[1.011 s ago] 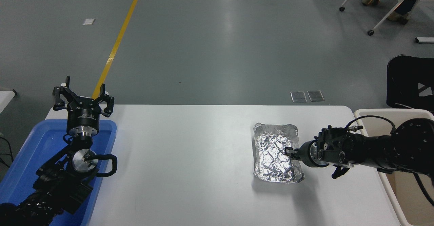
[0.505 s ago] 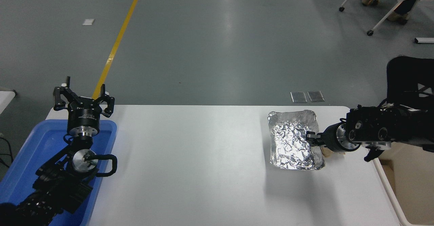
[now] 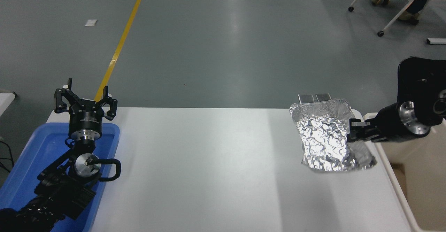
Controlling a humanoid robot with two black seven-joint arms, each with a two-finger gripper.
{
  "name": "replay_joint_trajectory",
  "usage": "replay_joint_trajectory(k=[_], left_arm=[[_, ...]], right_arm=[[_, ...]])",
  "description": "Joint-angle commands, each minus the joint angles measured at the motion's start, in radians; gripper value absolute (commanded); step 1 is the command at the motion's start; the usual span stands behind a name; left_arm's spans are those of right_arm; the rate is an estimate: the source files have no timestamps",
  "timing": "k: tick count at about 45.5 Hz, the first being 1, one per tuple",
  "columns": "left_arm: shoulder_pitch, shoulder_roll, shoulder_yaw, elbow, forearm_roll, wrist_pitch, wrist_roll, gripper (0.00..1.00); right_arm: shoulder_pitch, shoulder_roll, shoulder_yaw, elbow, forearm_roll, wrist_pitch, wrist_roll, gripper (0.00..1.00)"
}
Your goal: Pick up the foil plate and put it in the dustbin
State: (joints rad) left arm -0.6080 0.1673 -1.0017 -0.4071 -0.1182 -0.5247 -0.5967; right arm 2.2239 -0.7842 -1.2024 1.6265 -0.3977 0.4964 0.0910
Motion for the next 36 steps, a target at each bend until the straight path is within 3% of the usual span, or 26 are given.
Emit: replay_joint_trajectory(k=[1, 19, 36], left_arm=[[0.000, 0.000, 0.000, -0.001, 0.000, 0.000, 0.000, 0.99], [0.000, 0.001, 0.000, -0.001, -0.001, 0.000, 0.000, 0.99], [0.000, 0.001, 0.000, 0.001, -0.001, 0.000, 0.000, 0.99]], right_arm=[[0.253, -0.078, -0.049, 0.056, -0.016, 0.186, 0.024, 0.00], [0.323, -0.073, -0.048, 0.042, -0.019, 0.251, 0.024, 0.00], [-0.154, -0.076, 0.075, -0.318, -0.041, 0.154, 0.024, 0.00]])
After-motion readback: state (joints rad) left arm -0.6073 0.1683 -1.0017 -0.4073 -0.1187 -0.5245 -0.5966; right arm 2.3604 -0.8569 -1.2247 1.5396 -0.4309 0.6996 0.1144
